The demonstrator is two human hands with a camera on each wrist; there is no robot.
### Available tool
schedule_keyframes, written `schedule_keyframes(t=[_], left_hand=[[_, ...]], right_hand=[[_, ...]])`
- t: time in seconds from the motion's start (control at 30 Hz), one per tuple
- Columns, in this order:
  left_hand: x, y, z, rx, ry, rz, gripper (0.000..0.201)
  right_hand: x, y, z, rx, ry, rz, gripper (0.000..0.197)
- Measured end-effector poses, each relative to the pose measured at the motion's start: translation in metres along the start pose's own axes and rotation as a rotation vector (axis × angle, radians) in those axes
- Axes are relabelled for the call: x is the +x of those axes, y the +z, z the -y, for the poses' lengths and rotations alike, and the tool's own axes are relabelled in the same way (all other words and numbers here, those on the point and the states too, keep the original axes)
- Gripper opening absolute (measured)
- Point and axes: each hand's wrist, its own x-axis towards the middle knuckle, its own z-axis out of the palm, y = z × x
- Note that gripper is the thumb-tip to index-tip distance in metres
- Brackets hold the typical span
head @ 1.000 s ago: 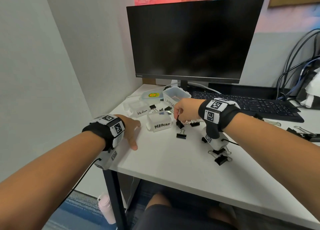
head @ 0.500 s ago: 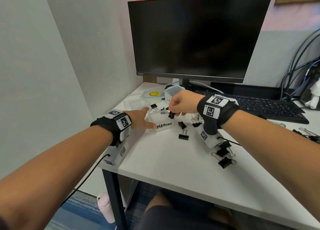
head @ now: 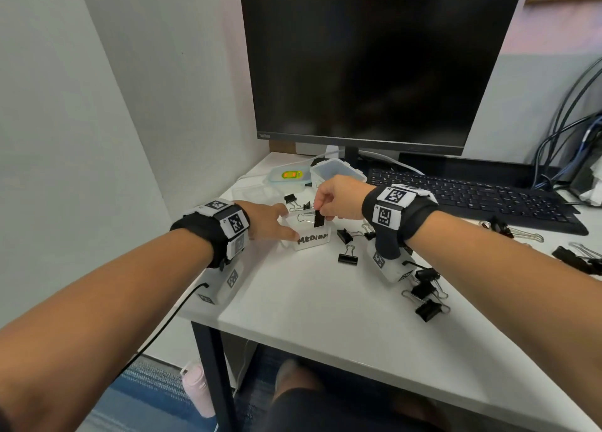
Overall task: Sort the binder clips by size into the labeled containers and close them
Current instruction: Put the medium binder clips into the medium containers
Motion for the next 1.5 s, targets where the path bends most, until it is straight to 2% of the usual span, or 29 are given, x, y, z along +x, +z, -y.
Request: schedule_keyframes(t=[0.2,0.3,0.43,0.7,0.87,1.0,1.07,1.17,1.23,1.5], left_hand=[[0.006,-0.001,0.007,0.014,0.006,0.056,0.076],[0.009,-0.001,0.009,-0.018,0.014,0.082,0.079],[0.006,-0.001,0.009,-0.019,0.037,0.09,0.095],[0.011,0.0,0.012,-0.037,0.047,0.081,0.082],[0.009,0.0,0.011,-0.06,0.047,0.105,0.082],[0.006,0.0,0.01,-0.045,0.059,0.103,0.096],[0.005,-0.001,0.01,-0.048,0.058,0.106,0.091],[0.004,-0.002,0.008,-0.051,0.053,0.108,0.073],[0.002,-0.002,0.006,-0.048,0.043,0.115,0.075],[0.0,-0.002,-0.003,-0.078,0.031,0.048,0.042]], right_hand=[[-0.004,-0.007,-0.009,-0.068,0.052,0.01,0.022],[-0.008,-0.006,-0.015,-0.172,0.107,0.089,0.022],[-0.009,0.006,-0.025,-0.311,0.113,0.162,0.026],[-0.01,0.006,-0.022,-0.473,0.127,0.265,0.039],[-0.012,0.006,-0.026,-0.446,0.143,0.229,0.036],[-0.011,0.003,-0.029,-0.349,0.138,0.156,0.031],[-0.011,0.0,-0.027,-0.323,0.123,0.133,0.028],[-0.011,-0.007,-0.017,-0.315,0.073,0.113,0.028],[-0.009,-0.012,-0.01,-0.3,0.048,0.099,0.027],[-0.004,-0.012,0.006,-0.197,-0.026,0.145,0.025]])
